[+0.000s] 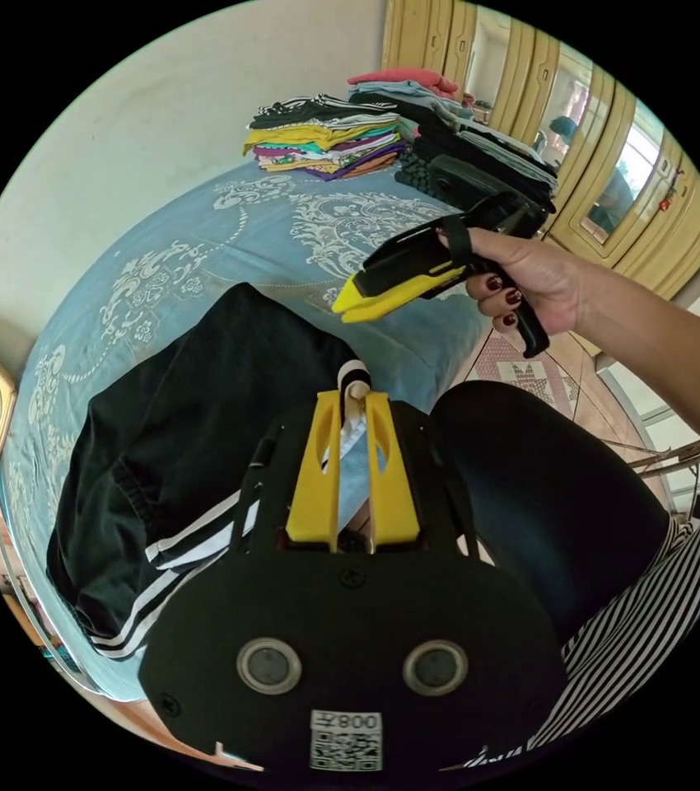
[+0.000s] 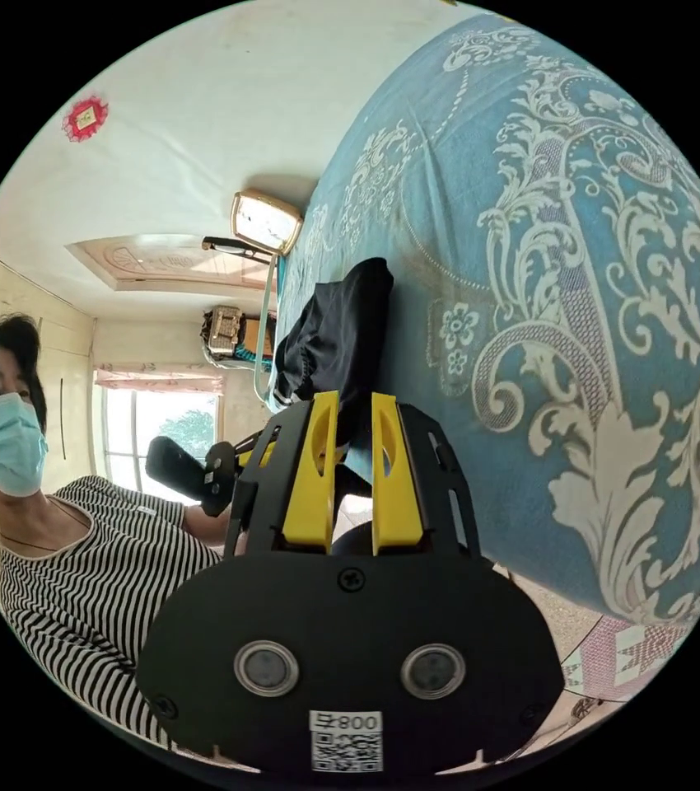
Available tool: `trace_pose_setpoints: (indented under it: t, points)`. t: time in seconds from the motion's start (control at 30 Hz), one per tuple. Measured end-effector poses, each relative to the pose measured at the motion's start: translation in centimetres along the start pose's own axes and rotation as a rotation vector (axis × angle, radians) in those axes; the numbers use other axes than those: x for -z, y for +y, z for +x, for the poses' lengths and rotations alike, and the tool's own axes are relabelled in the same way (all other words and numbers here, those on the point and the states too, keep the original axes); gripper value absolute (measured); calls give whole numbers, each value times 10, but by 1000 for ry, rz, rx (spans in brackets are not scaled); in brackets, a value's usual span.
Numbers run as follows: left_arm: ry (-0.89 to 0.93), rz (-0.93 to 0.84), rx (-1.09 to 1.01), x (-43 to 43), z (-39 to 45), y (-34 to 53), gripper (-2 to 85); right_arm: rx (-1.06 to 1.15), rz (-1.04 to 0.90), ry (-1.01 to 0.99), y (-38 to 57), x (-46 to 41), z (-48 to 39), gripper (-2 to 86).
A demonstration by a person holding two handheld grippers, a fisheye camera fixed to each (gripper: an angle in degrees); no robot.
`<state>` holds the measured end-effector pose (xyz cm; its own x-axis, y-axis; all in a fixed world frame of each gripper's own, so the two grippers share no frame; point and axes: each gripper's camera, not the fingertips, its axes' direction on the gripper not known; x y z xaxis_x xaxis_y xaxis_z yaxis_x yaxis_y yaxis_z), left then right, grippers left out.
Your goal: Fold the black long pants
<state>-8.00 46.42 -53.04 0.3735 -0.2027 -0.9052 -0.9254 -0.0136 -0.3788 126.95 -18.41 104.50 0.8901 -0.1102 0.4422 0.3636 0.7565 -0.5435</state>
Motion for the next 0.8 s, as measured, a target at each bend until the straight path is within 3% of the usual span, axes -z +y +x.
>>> trace_pose_setpoints:
  t: [0.37, 0.8]
  points:
    - [-9, 20, -25, 21, 11, 12, 53, -29, -17, 59, -90, -37, -3, 109]
    - [24, 67, -49, 80, 2, 32, 46, -86, 9, -13, -93, -59, -20, 30]
